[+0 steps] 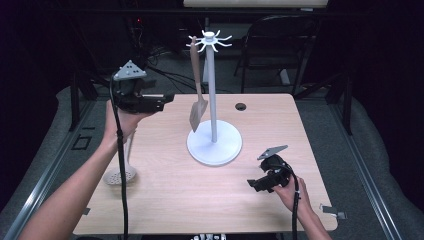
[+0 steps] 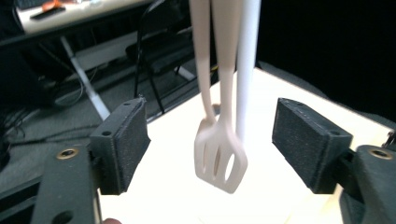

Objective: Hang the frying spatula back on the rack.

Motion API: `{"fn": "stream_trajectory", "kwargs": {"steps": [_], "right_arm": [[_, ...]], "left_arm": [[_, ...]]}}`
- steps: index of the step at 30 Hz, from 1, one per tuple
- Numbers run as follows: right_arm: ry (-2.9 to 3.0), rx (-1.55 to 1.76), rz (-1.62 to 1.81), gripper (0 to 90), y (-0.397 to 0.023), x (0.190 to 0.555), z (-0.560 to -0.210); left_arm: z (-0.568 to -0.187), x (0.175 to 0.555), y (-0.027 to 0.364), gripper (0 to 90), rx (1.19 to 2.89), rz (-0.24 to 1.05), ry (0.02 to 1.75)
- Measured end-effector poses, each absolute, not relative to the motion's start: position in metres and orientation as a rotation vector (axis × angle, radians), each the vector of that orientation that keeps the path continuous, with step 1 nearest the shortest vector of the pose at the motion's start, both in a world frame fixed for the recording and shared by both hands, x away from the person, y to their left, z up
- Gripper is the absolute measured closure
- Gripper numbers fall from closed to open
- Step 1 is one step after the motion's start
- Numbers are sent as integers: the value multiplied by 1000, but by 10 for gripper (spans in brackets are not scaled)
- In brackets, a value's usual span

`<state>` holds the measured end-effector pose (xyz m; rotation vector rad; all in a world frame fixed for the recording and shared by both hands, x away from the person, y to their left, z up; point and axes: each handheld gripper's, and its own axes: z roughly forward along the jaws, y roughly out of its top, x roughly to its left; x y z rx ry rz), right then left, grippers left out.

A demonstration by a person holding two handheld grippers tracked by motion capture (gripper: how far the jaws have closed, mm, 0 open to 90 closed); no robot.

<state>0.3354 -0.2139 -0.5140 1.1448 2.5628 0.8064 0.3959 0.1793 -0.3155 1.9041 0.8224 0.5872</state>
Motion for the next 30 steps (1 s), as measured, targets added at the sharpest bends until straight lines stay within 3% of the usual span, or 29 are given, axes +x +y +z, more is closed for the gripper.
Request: {"fn": "stream_trajectory", "kwargs": {"steps": [16,30], "right_arm": [[2567,1140,788,135,-213,336,-516],[2580,1138,734,134,-213,337,-517]], "left_arm": [[-375,392,205,95,1960,599,964],[-430,402,244,69,1908,525,1157]]}}
